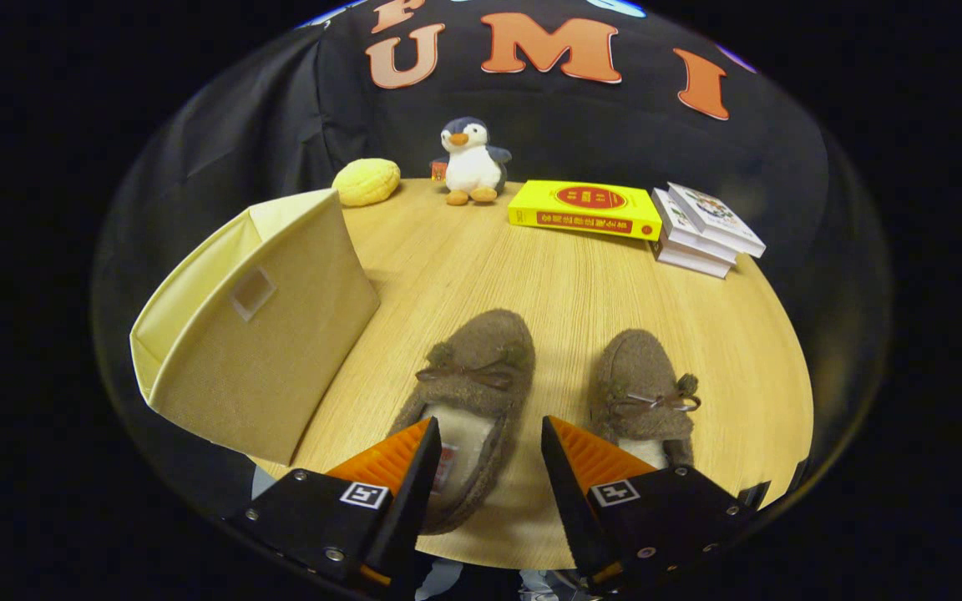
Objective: Open the storage box then place both shoes into the box .Put the left shoe in first, then the right shoe, with the right side of both shoes facing outward in a uniform manner.
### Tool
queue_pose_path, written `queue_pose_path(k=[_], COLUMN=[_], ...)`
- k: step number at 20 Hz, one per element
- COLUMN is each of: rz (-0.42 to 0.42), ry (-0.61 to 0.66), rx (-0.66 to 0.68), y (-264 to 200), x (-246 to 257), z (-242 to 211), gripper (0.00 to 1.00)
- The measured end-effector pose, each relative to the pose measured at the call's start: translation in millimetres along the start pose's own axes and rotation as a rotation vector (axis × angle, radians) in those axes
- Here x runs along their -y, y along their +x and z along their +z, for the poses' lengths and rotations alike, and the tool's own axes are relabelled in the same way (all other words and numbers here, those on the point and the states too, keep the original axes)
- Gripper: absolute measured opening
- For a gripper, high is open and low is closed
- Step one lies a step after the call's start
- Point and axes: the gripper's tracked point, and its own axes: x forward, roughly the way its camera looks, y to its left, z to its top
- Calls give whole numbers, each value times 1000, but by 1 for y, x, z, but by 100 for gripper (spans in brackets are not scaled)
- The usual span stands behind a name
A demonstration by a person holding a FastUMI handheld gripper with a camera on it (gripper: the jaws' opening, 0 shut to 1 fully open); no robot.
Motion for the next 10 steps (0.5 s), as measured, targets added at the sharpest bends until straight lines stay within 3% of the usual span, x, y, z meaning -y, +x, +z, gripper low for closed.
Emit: queue_pose_path(k=[5, 10], rz=[2, -67], ry=[-5, 46], rx=[-31, -58], y=[34, 50], x=[2, 15], z=[-2, 2], gripper=[44, 25])
